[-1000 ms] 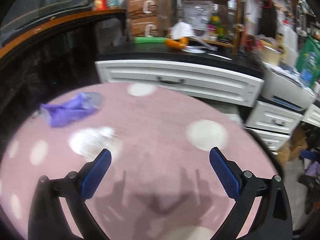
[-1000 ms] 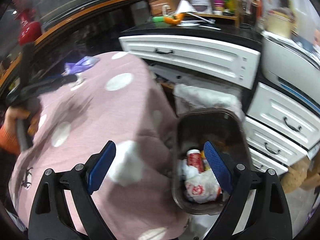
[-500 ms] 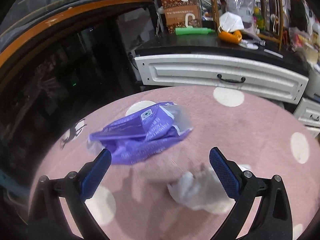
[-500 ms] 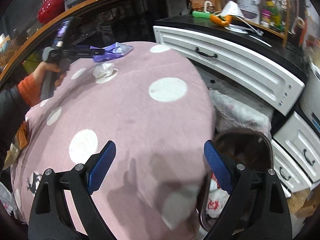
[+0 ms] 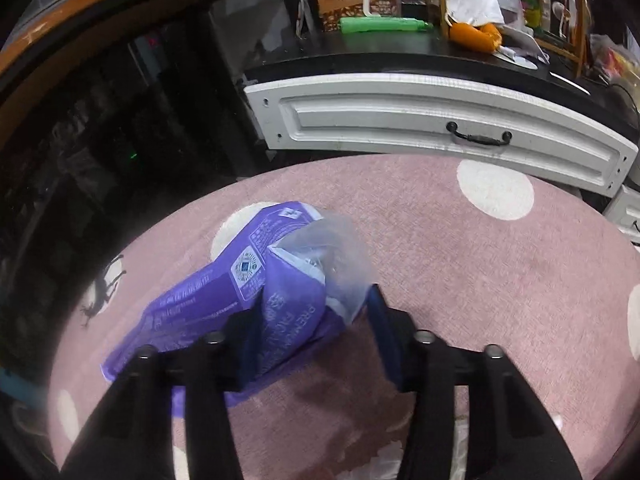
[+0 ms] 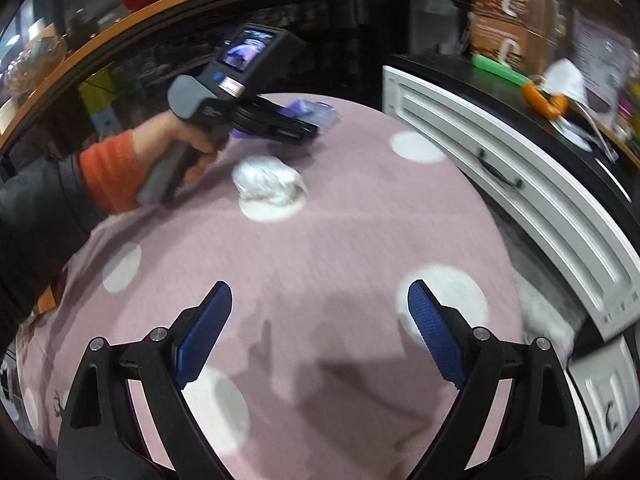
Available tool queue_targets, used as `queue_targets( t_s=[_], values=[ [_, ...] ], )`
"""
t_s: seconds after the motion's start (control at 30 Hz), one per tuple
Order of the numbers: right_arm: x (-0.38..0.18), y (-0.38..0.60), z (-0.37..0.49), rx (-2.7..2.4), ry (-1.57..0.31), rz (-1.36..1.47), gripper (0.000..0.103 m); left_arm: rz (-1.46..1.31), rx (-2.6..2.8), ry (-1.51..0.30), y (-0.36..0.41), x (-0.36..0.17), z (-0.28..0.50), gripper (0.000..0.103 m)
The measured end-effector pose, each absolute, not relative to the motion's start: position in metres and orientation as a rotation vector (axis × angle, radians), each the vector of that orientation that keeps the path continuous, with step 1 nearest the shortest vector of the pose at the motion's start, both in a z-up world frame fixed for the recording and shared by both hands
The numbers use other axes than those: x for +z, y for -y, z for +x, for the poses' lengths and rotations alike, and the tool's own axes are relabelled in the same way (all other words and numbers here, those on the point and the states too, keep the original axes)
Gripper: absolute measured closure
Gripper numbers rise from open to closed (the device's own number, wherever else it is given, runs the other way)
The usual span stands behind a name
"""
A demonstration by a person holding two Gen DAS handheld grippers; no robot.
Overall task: Collect trash
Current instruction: 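Grasp the purple plastic bag with the left tool while the right tool grasps the white tissue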
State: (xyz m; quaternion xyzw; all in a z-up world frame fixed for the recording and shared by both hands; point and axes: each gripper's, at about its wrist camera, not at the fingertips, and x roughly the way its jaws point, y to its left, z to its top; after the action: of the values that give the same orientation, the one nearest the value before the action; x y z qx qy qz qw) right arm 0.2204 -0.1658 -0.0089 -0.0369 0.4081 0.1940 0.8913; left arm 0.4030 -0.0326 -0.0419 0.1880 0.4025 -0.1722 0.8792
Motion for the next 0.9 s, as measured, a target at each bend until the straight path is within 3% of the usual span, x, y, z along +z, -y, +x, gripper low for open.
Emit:
queue_targets(
  t_s=[0.03, 0.13, 0.4, 0.53, 0.67, 0.77, 0.9],
  values=[
    [-0.008, 0.158, 0.227, 0.423, -0.849, -0.082, 0.014, 0.381, -0.355, -0.835, 0.031, -0.041, 0.403, 0.076],
    [-0.009, 0.141, 0.248, 0.453, -0.856, -0.081, 0.014, 0.329, -0.320, -0.814, 0.022, -0.036, 0.402, 0.081],
    [-0.022, 0.085, 0.299, 0.506, -0.876, -0.180, 0.016, 0.278, -0.177, -0.729, 0.001, -0.011, 0.393, 0.084],
    [-0.033, 0.065, 0.322, 0.491, -0.910, -0.219, 0.034, 0.270, -0.151, -0.716, -0.006, -0.005, 0.390, 0.084],
    [-0.039, 0.063, 0.333, 0.454, -0.922, -0.241, 0.071, 0.284, -0.130, -0.711, -0.008, -0.005, 0.389, 0.084],
    [-0.033, 0.072, 0.320, 0.471, -0.909, -0.211, 0.080, 0.284, -0.124, -0.707, -0.007, -0.006, 0.386, 0.084],
    [-0.024, 0.086, 0.294, 0.447, -0.873, -0.215, 0.080, 0.272, -0.126, -0.705, 0.000, -0.005, 0.378, 0.084]
  ],
)
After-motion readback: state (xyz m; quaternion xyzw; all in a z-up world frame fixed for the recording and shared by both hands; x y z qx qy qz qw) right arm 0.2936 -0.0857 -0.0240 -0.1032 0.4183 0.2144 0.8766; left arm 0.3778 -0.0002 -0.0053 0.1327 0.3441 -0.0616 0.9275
